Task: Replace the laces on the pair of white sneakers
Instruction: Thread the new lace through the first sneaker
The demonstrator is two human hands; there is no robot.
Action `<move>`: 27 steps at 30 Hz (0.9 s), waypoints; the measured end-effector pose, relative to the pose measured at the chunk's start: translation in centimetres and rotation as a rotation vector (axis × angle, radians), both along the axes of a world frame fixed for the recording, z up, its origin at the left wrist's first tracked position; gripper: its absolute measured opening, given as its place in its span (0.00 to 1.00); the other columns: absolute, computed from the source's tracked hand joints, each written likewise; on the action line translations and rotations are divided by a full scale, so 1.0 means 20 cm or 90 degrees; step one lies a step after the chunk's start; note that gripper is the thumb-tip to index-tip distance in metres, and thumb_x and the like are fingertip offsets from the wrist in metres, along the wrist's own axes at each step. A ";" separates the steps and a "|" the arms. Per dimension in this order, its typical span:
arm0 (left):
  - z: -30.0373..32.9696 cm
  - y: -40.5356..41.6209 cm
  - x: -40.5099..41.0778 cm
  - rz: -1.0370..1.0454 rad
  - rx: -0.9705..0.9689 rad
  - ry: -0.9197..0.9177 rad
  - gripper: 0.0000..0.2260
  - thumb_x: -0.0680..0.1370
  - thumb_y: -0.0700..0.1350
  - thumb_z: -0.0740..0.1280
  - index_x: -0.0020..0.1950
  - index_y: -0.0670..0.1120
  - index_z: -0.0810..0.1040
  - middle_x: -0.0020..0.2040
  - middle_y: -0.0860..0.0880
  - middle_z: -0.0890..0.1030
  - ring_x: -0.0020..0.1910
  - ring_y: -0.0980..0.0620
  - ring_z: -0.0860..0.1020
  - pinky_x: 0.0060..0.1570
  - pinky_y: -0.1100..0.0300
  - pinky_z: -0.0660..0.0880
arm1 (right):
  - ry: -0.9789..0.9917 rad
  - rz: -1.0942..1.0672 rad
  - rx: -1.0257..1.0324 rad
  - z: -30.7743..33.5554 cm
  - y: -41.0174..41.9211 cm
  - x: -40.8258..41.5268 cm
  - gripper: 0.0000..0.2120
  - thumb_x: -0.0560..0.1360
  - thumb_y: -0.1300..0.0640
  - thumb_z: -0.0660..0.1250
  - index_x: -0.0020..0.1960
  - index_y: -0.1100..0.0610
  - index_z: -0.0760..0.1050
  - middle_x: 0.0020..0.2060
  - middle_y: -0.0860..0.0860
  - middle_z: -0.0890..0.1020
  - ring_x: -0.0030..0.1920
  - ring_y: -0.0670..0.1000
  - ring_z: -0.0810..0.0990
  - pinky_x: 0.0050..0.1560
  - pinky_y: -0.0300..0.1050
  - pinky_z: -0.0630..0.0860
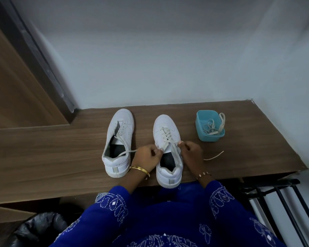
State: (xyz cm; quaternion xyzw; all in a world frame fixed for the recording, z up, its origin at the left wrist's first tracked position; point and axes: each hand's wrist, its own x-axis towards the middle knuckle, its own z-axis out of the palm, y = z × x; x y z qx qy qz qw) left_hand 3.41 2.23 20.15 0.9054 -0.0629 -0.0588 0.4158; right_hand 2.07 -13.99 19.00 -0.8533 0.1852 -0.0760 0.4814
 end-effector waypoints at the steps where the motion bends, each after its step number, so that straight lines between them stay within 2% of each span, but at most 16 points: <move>1: 0.00 -0.02 0.00 -0.006 0.023 0.037 0.13 0.76 0.47 0.65 0.32 0.49 0.70 0.28 0.53 0.72 0.30 0.54 0.71 0.34 0.62 0.65 | 0.007 -0.006 0.041 0.01 0.01 0.01 0.17 0.77 0.56 0.64 0.30 0.58 0.70 0.26 0.52 0.73 0.29 0.48 0.71 0.35 0.41 0.66; 4: -0.02 -0.06 0.00 0.025 0.039 0.095 0.09 0.76 0.48 0.64 0.40 0.45 0.73 0.38 0.45 0.79 0.41 0.46 0.76 0.41 0.58 0.69 | 0.015 -0.051 0.230 0.05 0.02 0.03 0.13 0.76 0.58 0.65 0.32 0.58 0.74 0.27 0.51 0.76 0.25 0.42 0.72 0.29 0.39 0.69; 6: -0.02 -0.08 -0.01 0.051 0.036 0.092 0.09 0.77 0.47 0.64 0.46 0.41 0.75 0.43 0.42 0.81 0.45 0.44 0.77 0.43 0.58 0.70 | 0.014 -0.066 0.338 0.08 0.02 0.04 0.09 0.74 0.61 0.67 0.35 0.59 0.76 0.30 0.52 0.77 0.28 0.45 0.73 0.30 0.38 0.71; 8: -0.01 -0.09 -0.01 0.080 0.009 0.104 0.09 0.77 0.44 0.63 0.48 0.38 0.77 0.46 0.41 0.81 0.48 0.44 0.78 0.47 0.57 0.72 | 0.010 -0.066 0.385 0.10 0.03 0.04 0.07 0.74 0.64 0.67 0.36 0.61 0.76 0.32 0.54 0.79 0.31 0.47 0.76 0.34 0.39 0.74; 11: 0.00 -0.10 0.00 0.141 -0.122 0.209 0.06 0.75 0.42 0.64 0.45 0.41 0.80 0.49 0.41 0.82 0.48 0.45 0.79 0.51 0.57 0.74 | 0.014 -0.083 0.418 0.09 0.03 0.04 0.09 0.75 0.65 0.65 0.36 0.61 0.74 0.35 0.56 0.80 0.34 0.50 0.78 0.38 0.41 0.76; 14: 0.01 -0.09 0.01 0.178 -0.194 0.280 0.09 0.75 0.40 0.65 0.35 0.46 0.77 0.48 0.38 0.82 0.42 0.48 0.75 0.46 0.58 0.71 | 0.021 -0.099 0.442 0.08 0.03 0.04 0.10 0.76 0.66 0.62 0.36 0.61 0.73 0.37 0.58 0.80 0.36 0.52 0.78 0.41 0.43 0.76; 16: 0.03 -0.08 0.02 0.135 -0.101 0.257 0.10 0.75 0.42 0.64 0.34 0.46 0.76 0.43 0.39 0.80 0.42 0.47 0.75 0.44 0.58 0.70 | 0.018 -0.103 0.446 0.08 0.04 0.04 0.10 0.76 0.66 0.62 0.36 0.61 0.73 0.36 0.58 0.80 0.36 0.51 0.78 0.39 0.41 0.77; 19: 0.04 -0.09 0.01 0.073 0.037 0.202 0.12 0.77 0.46 0.63 0.47 0.38 0.80 0.46 0.41 0.81 0.49 0.44 0.78 0.46 0.58 0.71 | 0.013 -0.107 0.449 0.08 0.04 0.03 0.10 0.76 0.65 0.63 0.37 0.61 0.74 0.35 0.57 0.79 0.35 0.50 0.78 0.36 0.37 0.77; 24: 0.02 -0.14 -0.04 0.026 0.072 0.198 0.16 0.78 0.46 0.62 0.58 0.35 0.73 0.58 0.36 0.76 0.59 0.40 0.73 0.56 0.56 0.69 | 0.009 -0.105 0.448 0.08 0.05 0.03 0.09 0.76 0.66 0.63 0.38 0.62 0.75 0.35 0.57 0.79 0.35 0.50 0.78 0.35 0.35 0.77; 27: 0.01 -0.15 -0.05 0.041 0.067 0.184 0.16 0.78 0.48 0.61 0.57 0.36 0.71 0.57 0.35 0.73 0.58 0.39 0.71 0.56 0.54 0.67 | 0.012 -0.106 0.453 0.07 0.06 0.03 0.08 0.76 0.65 0.63 0.38 0.62 0.75 0.35 0.57 0.80 0.35 0.50 0.79 0.38 0.37 0.77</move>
